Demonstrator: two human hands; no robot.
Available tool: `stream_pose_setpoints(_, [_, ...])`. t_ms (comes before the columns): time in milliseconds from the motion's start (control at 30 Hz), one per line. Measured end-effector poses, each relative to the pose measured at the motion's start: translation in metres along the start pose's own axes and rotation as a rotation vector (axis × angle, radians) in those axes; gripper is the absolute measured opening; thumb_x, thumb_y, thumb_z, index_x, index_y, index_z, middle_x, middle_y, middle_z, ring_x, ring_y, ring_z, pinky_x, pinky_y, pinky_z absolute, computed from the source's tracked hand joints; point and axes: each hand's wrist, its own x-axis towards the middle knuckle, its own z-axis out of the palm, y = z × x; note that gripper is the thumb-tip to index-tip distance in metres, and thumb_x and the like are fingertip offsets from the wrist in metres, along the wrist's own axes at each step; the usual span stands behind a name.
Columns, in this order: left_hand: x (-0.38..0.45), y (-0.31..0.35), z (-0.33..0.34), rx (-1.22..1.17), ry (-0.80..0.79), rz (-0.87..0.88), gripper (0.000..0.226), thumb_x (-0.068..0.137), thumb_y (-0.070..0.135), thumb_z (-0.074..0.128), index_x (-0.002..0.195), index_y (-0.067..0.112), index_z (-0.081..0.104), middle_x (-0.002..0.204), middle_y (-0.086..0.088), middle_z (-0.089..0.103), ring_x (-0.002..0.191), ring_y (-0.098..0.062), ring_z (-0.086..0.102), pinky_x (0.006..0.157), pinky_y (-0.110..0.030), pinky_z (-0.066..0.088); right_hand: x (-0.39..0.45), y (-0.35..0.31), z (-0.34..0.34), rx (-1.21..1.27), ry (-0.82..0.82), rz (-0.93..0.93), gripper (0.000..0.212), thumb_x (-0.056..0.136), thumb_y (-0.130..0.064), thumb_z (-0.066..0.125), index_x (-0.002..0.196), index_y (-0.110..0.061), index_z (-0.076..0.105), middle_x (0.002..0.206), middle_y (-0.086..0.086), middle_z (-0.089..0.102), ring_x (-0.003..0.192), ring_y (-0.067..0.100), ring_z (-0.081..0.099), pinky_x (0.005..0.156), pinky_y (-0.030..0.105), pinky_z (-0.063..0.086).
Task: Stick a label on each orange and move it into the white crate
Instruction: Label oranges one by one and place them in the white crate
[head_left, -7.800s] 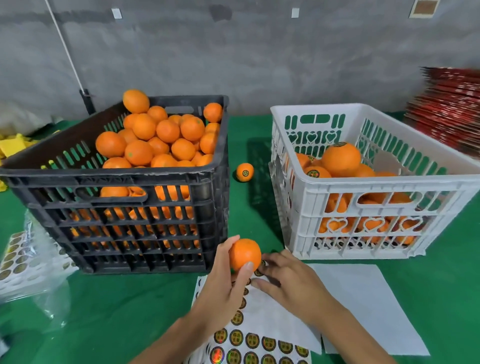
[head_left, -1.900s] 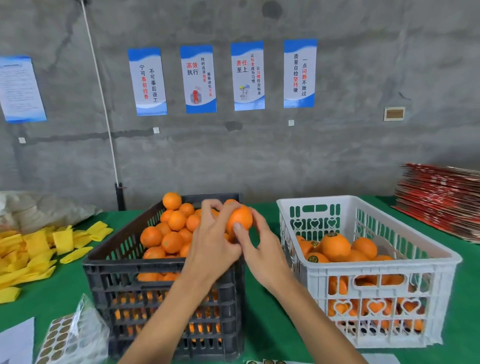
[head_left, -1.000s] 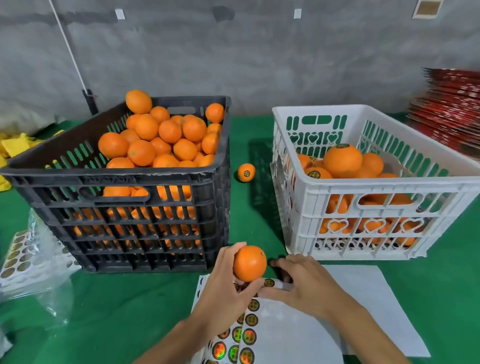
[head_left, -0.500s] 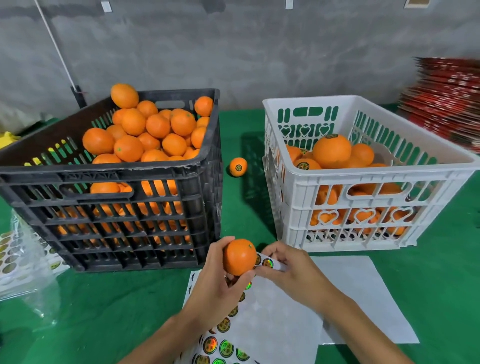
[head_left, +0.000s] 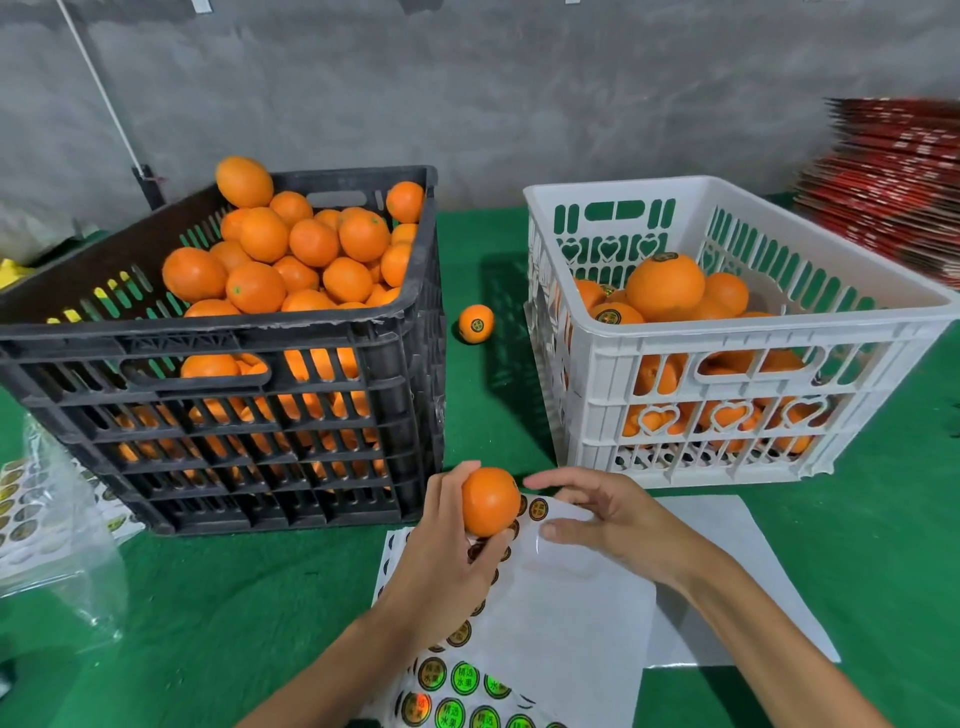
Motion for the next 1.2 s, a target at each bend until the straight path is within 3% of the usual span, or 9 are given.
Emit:
stream_pose_setpoints(233, [0.0,0.002,-0.001,0.003,-0.01,-0.009,0.071,0.095,0.047,0.067,0.139,0.056,0.012,0.131,0.03,0.021,0.107,0.014,0.049,0.079,0.002,0.043,0.001,0.003,0.001,-0.033,0.018,0.034,0.035,0.077,-0.029,0.085,0.111,-0.034,0.079,0.123,-0.011,0.074,0.124,0.007,0.063,0.118,0.044,0.04])
stream_pose_setpoints(367, [0.0,0.001,-0.002,0.013,-0.017,-0.004,0.071,0.095,0.046,0.068,0.141,0.053,0.014,0.138,0.023,0.025,0.108,0.01,0.052,0.083,0.0,0.043,0.003,0.006,0.002,-0.054,0.077,0.019,0.023,0.084,-0.022,0.083,0.104,-0.033,0.082,0.115,-0.013,0.076,0.116,0.004,0.067,0.113,0.036,0.046])
stream_pose_setpoints(567, [0.0,0.0,-0.002,0.09,-0.063,0.032,0.072,0.097,0.047,0.065,0.145,0.051,0.011,0.144,0.023,0.02,0.117,-0.005,0.052,0.088,-0.006,0.044,0.002,0.004,0.004,-0.137,0.182,-0.011,0.01,0.094,-0.019,0.075,0.098,-0.024,0.083,0.099,-0.01,0.079,0.098,0.005,0.072,0.093,0.023,0.055])
stream_pose_setpoints(700, [0.0,0.001,-0.003,0.106,-0.074,0.04,0.071,0.098,0.047,0.064,0.146,0.05,0.012,0.145,0.022,0.02,0.117,-0.008,0.053,0.094,-0.02,0.051,0.003,-0.001,0.012,-0.083,0.241,0.029,0.01,0.095,-0.021,0.074,0.09,-0.022,0.082,0.086,0.003,0.077,0.078,0.011,0.066,0.073,0.021,0.049])
stream_pose_setpoints(767, [0.0,0.002,-0.004,0.098,-0.081,0.031,0.071,0.098,0.047,0.064,0.146,0.05,0.012,0.145,0.022,0.02,0.118,-0.008,0.053,0.095,-0.022,0.051,0.004,-0.003,0.015,-0.053,0.36,-0.003,0.009,0.094,-0.022,0.074,0.088,-0.022,0.081,0.087,0.001,0.076,0.082,0.011,0.067,0.078,0.023,0.051])
stream_pose_setpoints(900, [0.002,0.003,-0.004,0.07,-0.084,0.019,0.07,0.098,0.047,0.065,0.146,0.052,0.015,0.144,0.023,0.023,0.118,-0.007,0.053,0.097,-0.025,0.051,0.001,-0.009,0.029,-0.417,0.588,-0.276,0.008,0.094,-0.023,0.074,0.092,-0.03,0.077,0.09,-0.018,0.069,0.09,0.006,0.062,0.075,0.015,0.046])
stream_pose_setpoints(1067, [0.002,0.004,-0.004,0.008,-0.09,0.007,0.067,0.098,0.044,0.066,0.144,0.055,0.017,0.14,0.026,0.027,0.119,-0.006,0.054,0.096,-0.024,0.052,0.002,0.0,0.048,-0.397,0.479,-0.346,0.016,0.088,-0.026,0.079,0.104,-0.029,0.081,0.104,-0.02,0.067,0.109,0.007,0.061,0.092,0.023,0.052])
stream_pose_setpoints(1133, [0.003,0.003,-0.005,-0.018,-0.092,-0.014,0.067,0.098,0.048,0.063,0.143,0.059,0.015,0.139,0.028,0.027,0.118,-0.002,0.055,0.094,-0.021,0.052,0.0,-0.003,0.044,-0.352,0.38,-0.294,0.035,0.083,-0.041,0.08,0.117,-0.032,0.077,0.119,-0.026,0.063,0.12,0.003,0.057,0.1,0.023,0.05])
stream_pose_setpoints(1200, [0.004,0.002,-0.004,-0.048,-0.092,-0.034,0.067,0.099,0.05,0.063,0.144,0.059,0.014,0.141,0.027,0.028,0.117,0.004,0.054,0.092,-0.013,0.05,-0.002,-0.001,0.041,-0.598,0.319,-0.32,0.057,0.083,-0.059,0.073,0.135,-0.035,0.065,0.134,-0.033,0.055,0.131,-0.005,0.047,0.11,0.02,0.041])
